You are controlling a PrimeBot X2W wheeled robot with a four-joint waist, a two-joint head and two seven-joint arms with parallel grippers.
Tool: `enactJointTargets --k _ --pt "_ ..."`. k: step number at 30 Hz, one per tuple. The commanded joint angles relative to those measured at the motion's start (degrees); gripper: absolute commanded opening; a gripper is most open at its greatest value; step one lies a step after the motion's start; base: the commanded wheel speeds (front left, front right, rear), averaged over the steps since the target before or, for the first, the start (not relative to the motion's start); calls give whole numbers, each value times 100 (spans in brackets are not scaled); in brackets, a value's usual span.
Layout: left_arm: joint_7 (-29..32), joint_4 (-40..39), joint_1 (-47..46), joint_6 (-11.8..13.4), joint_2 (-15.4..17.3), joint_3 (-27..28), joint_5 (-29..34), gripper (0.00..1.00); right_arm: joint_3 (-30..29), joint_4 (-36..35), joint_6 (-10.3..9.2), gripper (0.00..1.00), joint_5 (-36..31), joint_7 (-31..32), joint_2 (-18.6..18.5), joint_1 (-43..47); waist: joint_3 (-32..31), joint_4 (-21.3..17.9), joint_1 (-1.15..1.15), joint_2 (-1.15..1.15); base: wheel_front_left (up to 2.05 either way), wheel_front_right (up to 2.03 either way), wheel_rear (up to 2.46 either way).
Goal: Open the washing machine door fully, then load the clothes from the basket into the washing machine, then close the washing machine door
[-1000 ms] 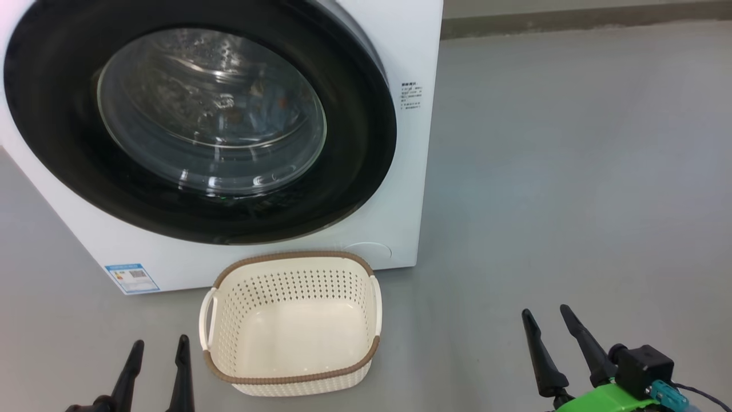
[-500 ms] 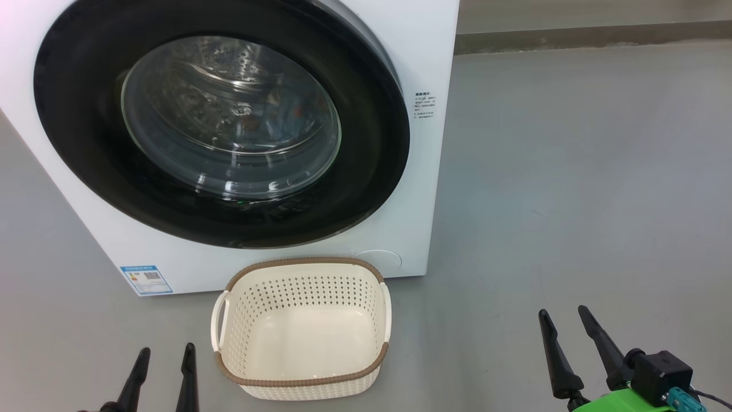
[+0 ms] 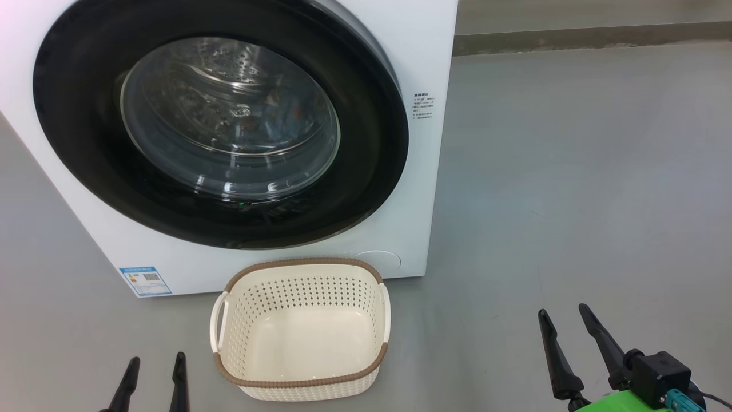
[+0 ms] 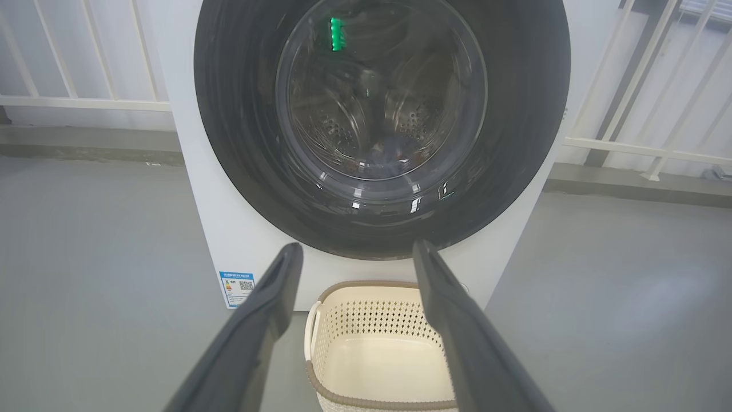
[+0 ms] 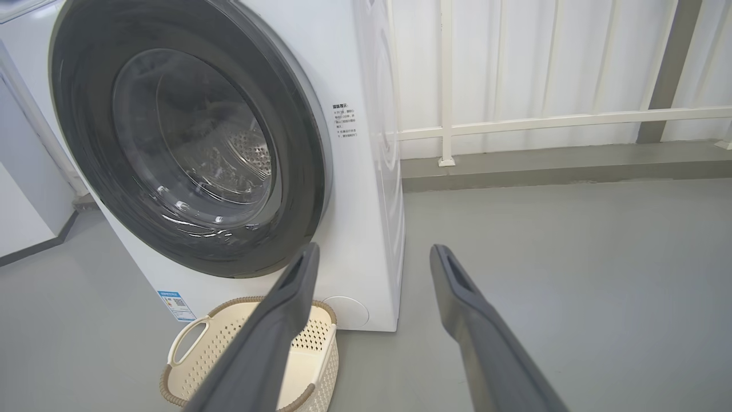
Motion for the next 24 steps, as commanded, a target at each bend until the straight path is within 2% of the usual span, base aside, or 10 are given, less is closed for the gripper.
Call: enactJointTargets --k 1,20,21,24 --pt "-36 -92 -159 -9 23 213 63 100 149 -169 -33 100 -56 -26 -21 -100 1 -2 0 0 0 0 0" --pt "-36 -86 -186 -9 10 193 57 100 89 -174 -33 100 -199 -26 -21 -117 14 14 0 0 0 0 0" --pt "0 41 -1 0 -32 4 34 0 -28 -39 0 0 -169 0 1 -1 14 15 0 0 0 0 0" --pt "6 139 11 1 -65 -22 26 0 -15 73 1 0 -159 1 4 9 15 16 0 0 0 0 0"
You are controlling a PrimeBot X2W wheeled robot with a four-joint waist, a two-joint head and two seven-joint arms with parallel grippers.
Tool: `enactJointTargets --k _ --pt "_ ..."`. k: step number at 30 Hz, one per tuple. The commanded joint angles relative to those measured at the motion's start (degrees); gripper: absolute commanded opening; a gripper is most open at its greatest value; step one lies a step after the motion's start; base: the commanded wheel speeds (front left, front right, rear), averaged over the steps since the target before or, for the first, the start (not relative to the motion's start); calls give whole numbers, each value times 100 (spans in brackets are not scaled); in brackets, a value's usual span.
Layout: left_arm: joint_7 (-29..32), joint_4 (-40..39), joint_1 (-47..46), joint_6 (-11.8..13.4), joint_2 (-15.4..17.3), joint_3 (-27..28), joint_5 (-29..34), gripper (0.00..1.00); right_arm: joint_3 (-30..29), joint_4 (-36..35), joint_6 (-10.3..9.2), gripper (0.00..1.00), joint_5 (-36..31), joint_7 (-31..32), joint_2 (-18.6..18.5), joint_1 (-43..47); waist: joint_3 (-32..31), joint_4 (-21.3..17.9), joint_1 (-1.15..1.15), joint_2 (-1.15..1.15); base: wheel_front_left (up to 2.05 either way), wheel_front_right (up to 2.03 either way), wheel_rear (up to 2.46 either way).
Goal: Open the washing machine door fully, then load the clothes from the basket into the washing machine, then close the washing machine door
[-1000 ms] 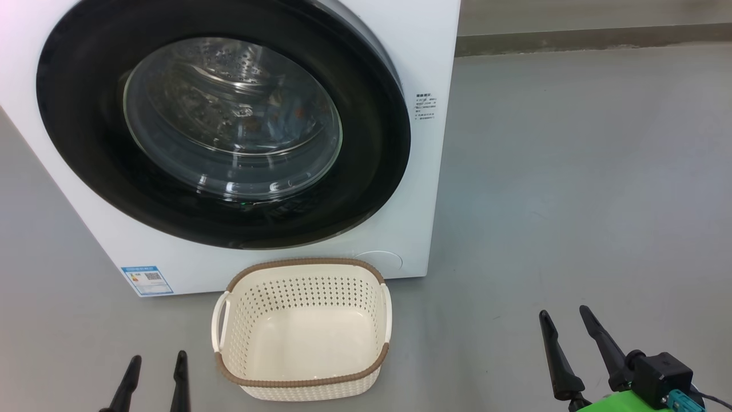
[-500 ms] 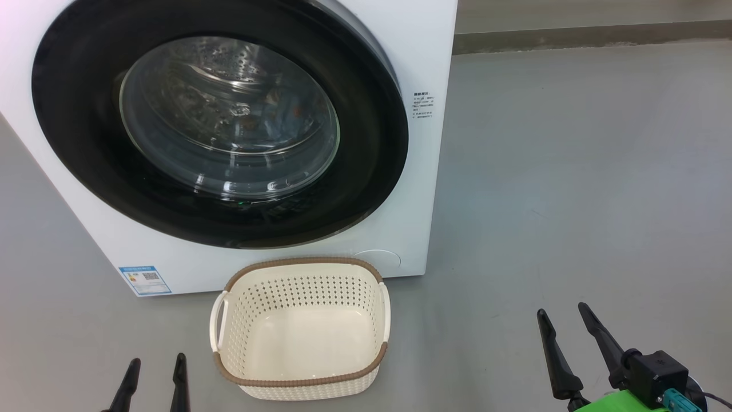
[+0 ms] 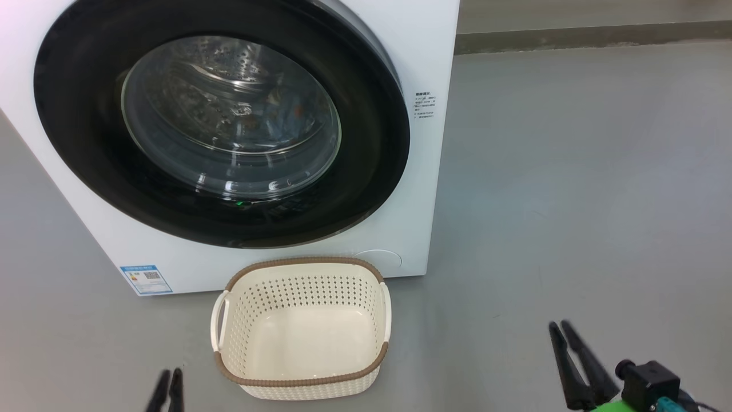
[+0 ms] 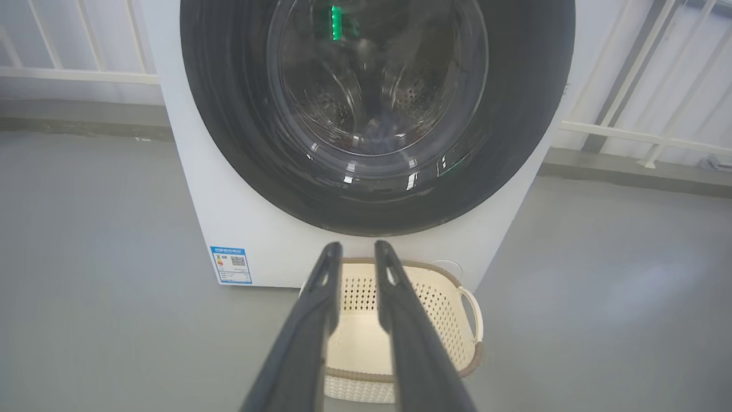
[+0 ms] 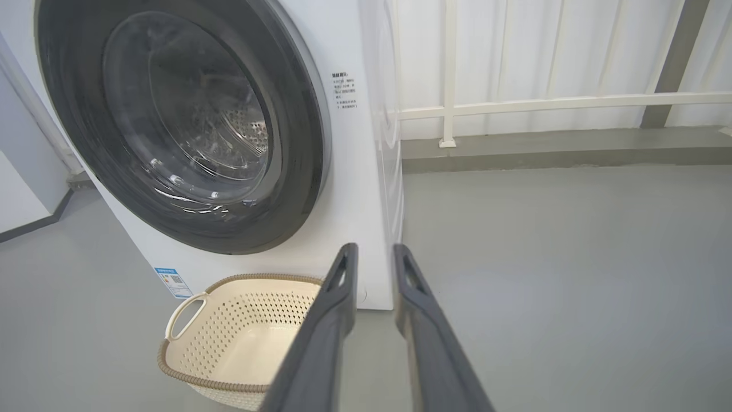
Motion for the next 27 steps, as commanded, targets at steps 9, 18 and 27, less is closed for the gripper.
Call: enactJointTargets --k 9,18,27 --pt "127 112 -64 -1 -45 19 -478 0 -3 95 -2 0 528 105 -14 -9 -3 -11 12 0 0 0 0" --pt "294 167 -189 -1 -45 67 -1105 0 -18 136 -5 0 1220 251 -40 -91 26 -25 0 0 0 0 0" --pt "446 211 -296 -2 -46 111 -1670 0 -37 162 -7 0 1839 387 -59 -156 39 -38 0 0 0 0 0"
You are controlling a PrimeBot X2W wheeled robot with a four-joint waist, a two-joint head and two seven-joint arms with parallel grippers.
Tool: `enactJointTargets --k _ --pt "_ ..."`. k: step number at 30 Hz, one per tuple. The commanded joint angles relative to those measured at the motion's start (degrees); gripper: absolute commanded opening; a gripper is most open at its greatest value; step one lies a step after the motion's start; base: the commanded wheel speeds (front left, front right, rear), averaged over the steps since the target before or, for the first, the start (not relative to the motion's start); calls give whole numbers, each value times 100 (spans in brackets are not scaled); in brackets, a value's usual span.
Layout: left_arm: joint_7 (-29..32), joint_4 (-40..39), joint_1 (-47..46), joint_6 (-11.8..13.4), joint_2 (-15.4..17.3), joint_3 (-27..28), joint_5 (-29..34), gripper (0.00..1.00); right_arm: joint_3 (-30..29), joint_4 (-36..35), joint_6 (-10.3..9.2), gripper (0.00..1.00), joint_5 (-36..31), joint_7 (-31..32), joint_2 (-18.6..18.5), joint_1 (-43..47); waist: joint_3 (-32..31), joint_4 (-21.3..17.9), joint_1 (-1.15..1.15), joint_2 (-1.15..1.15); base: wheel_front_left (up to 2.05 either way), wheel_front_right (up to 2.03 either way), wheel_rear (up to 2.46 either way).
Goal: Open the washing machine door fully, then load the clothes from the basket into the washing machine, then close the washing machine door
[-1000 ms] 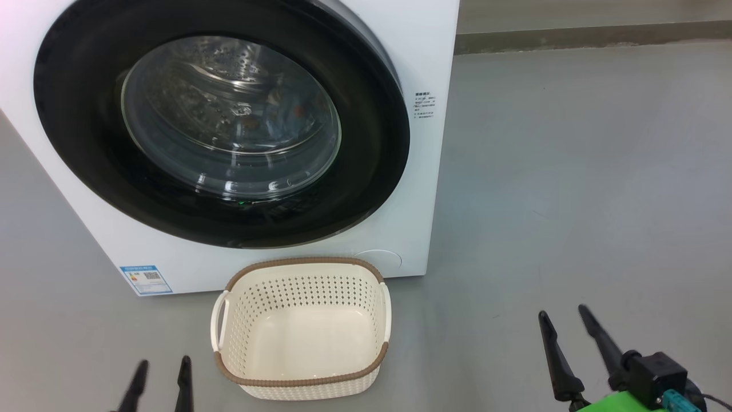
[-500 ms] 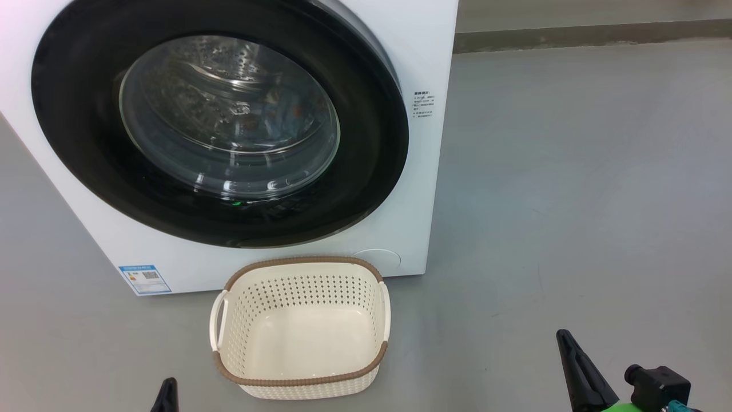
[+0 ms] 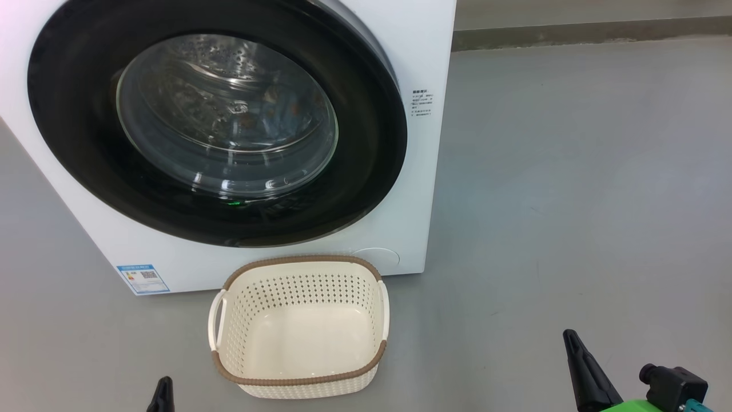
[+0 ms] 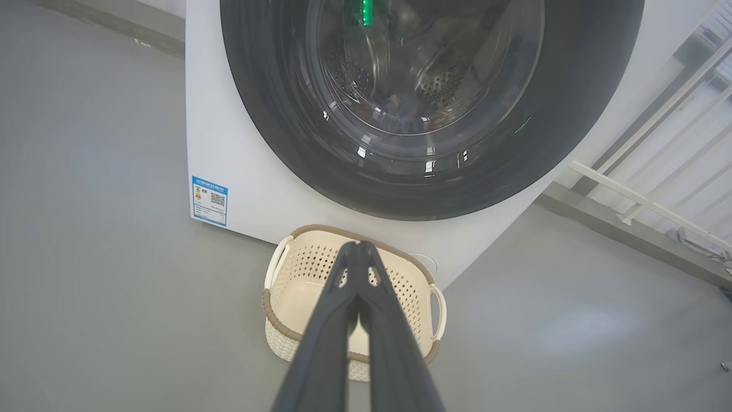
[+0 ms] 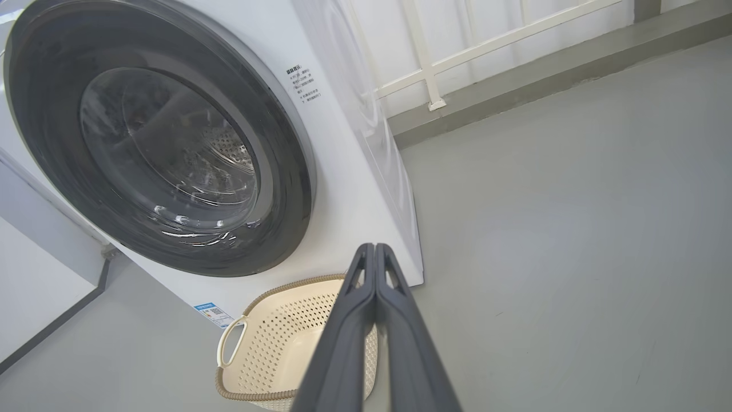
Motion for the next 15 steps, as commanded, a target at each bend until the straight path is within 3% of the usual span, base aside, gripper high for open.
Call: enactJointTargets --k 1,15 --pt "52 -97 -266 -2 59 96 -190 0 -22 -117 -7 0 226 39 -64 -261 3 -2 -1 0 0 0 0" --pt "270 -35 -418 -3 58 159 -999 0 -58 -82 -11 0 1105 240 -84 -352 22 -21 -1 0 0 0 0"
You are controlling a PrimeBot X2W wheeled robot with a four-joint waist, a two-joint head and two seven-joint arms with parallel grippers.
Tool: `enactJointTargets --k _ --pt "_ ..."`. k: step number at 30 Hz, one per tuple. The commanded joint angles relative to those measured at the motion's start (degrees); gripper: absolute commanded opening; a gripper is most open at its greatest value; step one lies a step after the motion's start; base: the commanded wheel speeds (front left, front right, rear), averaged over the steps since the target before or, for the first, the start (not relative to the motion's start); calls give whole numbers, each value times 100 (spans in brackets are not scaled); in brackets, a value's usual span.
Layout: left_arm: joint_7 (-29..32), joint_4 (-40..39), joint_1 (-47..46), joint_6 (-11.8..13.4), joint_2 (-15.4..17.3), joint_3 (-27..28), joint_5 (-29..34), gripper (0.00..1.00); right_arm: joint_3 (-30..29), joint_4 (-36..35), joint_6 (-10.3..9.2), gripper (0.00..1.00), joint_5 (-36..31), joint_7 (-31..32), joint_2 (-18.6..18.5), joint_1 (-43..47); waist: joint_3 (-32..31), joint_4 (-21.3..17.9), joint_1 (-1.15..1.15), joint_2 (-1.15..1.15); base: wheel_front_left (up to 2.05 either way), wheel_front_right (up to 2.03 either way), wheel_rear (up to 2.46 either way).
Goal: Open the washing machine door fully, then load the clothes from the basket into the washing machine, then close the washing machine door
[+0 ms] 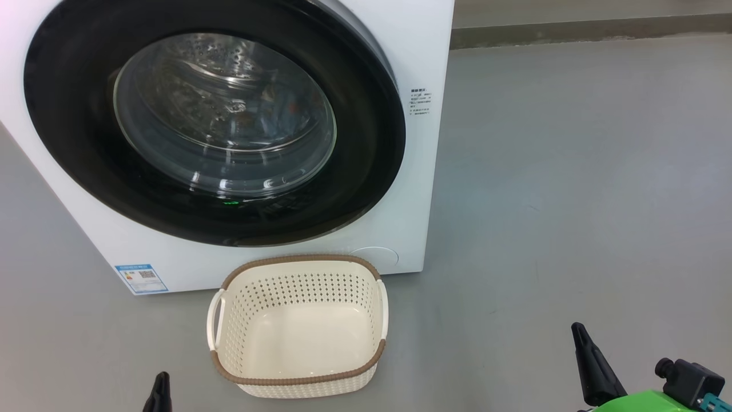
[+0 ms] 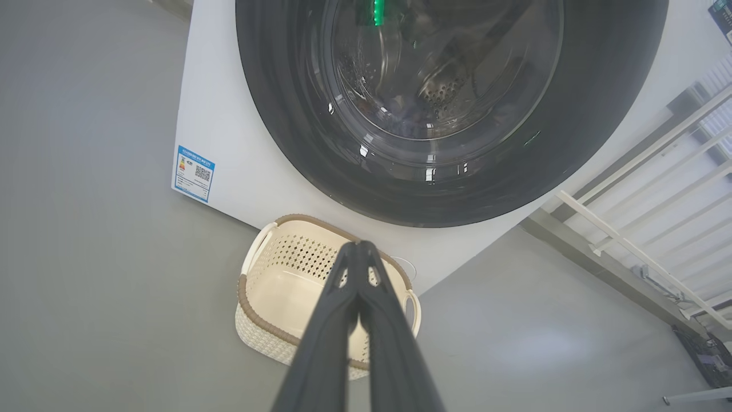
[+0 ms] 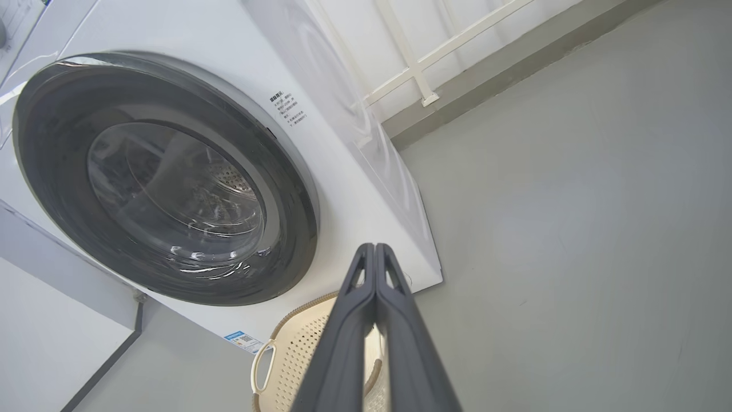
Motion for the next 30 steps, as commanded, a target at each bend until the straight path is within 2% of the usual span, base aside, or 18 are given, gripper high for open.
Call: enactJointTargets --k 1,30 --pt "35 -94 -288 -3 59 113 -158 0 19 -116 -11 0 151 42 -66 -237 1 -1 -1 0 0 0 0" --pt "525 46 -629 -6 54 255 -1968 0 -89 -34 -19 0 2096 515 -91 -443 44 -43 -1 0 0 0 0"
